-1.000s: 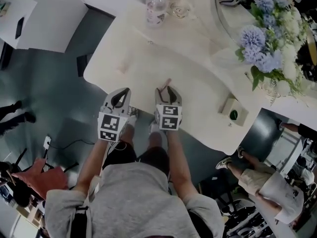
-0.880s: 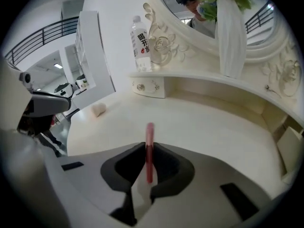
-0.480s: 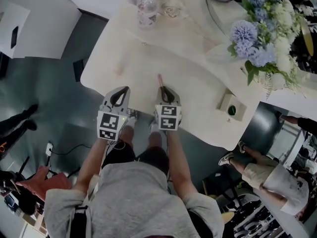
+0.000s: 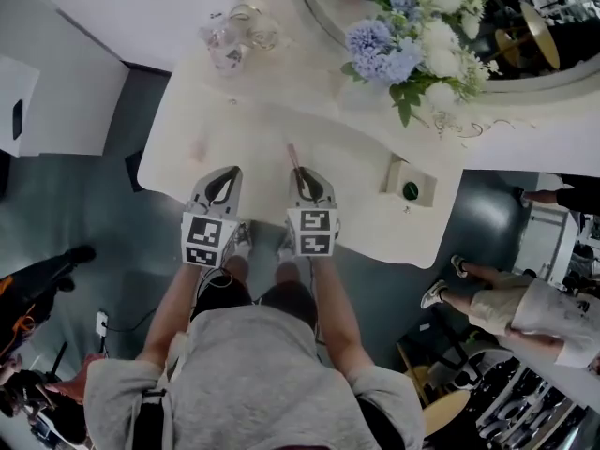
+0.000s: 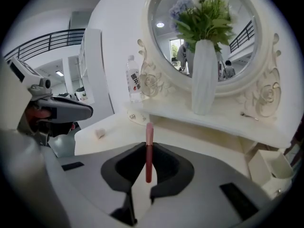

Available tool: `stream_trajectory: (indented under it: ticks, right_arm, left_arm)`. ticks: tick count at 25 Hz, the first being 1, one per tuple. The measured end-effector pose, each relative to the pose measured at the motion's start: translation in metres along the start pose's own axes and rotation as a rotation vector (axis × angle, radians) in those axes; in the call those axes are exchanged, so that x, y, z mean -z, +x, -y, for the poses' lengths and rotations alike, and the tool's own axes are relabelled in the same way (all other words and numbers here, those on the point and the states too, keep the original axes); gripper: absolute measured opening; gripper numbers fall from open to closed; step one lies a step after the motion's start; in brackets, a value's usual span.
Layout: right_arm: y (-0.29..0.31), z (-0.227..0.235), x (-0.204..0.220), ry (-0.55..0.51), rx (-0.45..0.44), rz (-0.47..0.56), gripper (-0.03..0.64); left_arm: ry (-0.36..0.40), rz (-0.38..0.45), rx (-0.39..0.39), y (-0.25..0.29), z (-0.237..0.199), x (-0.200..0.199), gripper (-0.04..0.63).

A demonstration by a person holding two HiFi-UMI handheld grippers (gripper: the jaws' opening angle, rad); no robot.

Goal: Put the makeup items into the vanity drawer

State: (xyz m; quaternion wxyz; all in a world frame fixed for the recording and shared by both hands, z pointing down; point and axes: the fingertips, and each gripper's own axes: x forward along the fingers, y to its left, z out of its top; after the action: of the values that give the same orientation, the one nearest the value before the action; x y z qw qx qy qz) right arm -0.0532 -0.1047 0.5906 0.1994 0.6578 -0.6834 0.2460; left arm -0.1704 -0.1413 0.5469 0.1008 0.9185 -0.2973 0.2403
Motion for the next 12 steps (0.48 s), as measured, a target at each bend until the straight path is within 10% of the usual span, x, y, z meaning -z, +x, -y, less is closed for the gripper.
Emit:
stream_trajectory:
  ticks: [12]
  right_arm:
    - [-0.092,0.109,-0.008,0.077,0.224,0.1,0.055]
  left_arm:
    - [0.125,0.066,0.19,0.046,0.099,-0.064,0.002]
